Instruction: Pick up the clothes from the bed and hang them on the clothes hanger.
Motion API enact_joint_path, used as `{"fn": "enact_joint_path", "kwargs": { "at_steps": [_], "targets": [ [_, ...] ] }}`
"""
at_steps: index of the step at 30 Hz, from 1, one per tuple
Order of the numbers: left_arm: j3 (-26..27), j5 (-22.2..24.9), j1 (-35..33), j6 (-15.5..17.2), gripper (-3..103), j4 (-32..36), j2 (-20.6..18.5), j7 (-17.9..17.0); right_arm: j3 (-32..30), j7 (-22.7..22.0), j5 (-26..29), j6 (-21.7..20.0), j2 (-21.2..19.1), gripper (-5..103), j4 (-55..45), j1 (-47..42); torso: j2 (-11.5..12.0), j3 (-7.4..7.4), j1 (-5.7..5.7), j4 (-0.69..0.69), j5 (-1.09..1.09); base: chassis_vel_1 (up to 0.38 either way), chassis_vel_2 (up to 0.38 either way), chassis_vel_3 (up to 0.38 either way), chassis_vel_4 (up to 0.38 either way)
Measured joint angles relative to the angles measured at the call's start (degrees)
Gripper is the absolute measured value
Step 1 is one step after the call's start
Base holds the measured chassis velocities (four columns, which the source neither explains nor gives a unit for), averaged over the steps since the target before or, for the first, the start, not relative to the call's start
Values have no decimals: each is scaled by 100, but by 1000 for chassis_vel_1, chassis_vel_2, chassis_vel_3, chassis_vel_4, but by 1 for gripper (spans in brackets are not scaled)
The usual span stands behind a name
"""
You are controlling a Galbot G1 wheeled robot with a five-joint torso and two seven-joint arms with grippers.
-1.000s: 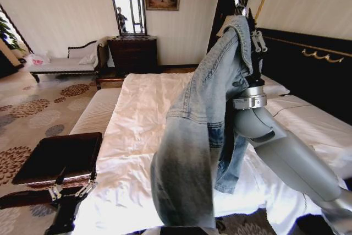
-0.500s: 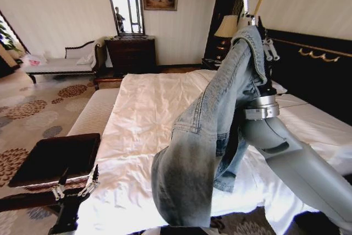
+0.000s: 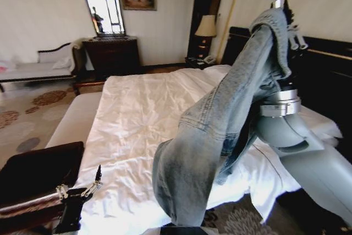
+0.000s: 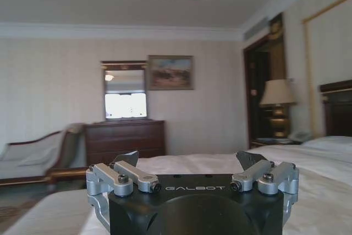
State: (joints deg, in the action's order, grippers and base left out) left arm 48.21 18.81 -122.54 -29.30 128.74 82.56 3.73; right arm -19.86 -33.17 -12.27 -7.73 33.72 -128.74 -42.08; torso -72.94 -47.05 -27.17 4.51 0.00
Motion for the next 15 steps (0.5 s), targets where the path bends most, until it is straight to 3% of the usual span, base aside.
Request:
{"fn": "enact_joint_path", "kwargs": {
  "at_steps": [15],
  "targets": [
    [-50,-3,37,56,100,16,-111,21,-502,0,167,-9,-160,15,-111,-437,0,0,0,-1,0,-122,-118,-124,-126]
  ]
}}
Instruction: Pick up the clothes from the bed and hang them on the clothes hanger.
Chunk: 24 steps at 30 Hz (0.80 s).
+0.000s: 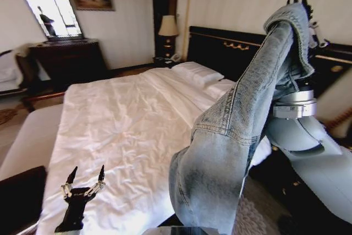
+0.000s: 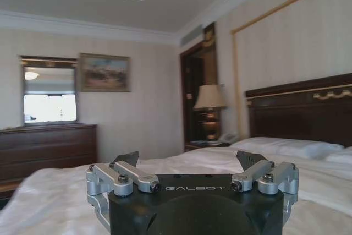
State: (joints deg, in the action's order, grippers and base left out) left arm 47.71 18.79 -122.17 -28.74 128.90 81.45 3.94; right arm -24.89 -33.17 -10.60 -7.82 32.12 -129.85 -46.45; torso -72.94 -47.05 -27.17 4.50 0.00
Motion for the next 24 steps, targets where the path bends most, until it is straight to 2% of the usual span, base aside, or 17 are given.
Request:
{"fn": "enact_joint_path", "kwargs": {
  "at_steps": [24],
  "targets": [
    [-2,51,195,275,100,222,-144,-31,-91,-24,89,-5,-90,15,-4,-74,0,0,0,1,-1,-129,-121,-127,-129]
  ]
}}
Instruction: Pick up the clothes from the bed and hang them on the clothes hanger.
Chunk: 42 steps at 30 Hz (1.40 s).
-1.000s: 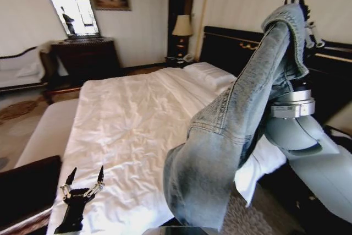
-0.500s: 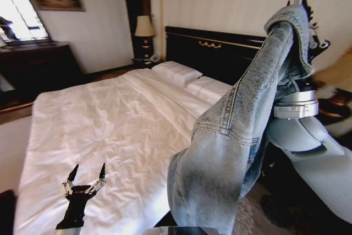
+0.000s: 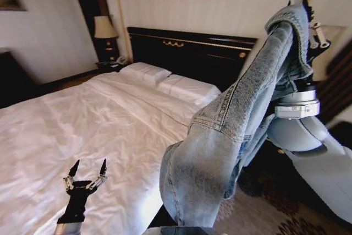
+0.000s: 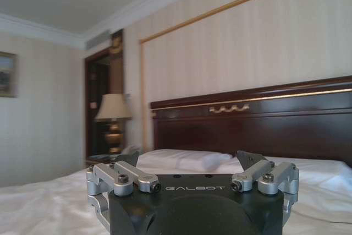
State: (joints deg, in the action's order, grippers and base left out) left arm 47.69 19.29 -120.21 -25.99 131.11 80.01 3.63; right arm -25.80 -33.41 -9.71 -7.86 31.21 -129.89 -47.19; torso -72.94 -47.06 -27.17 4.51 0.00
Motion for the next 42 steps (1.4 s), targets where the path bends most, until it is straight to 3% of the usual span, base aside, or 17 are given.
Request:
{"fn": "enact_joint_path", "kwargs": {
  "at_steps": [42],
  "targets": [
    [-179,-7,125,56,100,-61,-67,-3,-686,21,4,-1,-149,15,-173,-615,0,0,0,0,0,-127,-127,-127,-127]
  ]
}}
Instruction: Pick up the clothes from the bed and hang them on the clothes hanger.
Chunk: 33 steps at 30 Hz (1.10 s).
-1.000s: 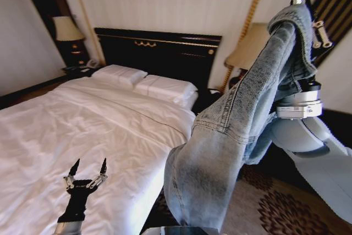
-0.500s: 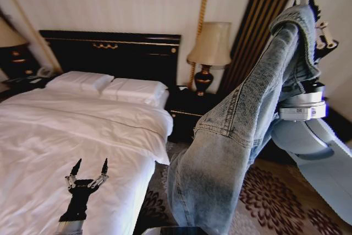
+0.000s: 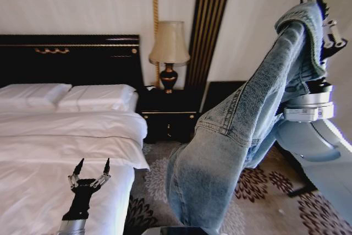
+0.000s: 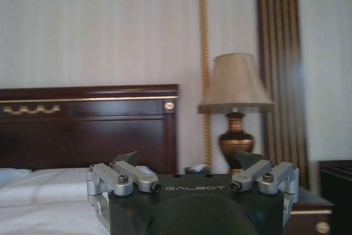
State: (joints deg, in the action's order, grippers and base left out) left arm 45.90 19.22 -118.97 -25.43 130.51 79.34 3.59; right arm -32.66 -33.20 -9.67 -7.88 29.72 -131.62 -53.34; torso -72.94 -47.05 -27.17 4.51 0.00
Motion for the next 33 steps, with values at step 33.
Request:
{"fn": "enact_joint_path", "kwargs": {
  "at_steps": [33],
  "targets": [
    [-61,34,50,-12,100,-27,-111,8,-598,0,-89,-134,15,15,-217,-663,0,0,-1,0,0,-129,-123,-129,-126]
  ]
}}
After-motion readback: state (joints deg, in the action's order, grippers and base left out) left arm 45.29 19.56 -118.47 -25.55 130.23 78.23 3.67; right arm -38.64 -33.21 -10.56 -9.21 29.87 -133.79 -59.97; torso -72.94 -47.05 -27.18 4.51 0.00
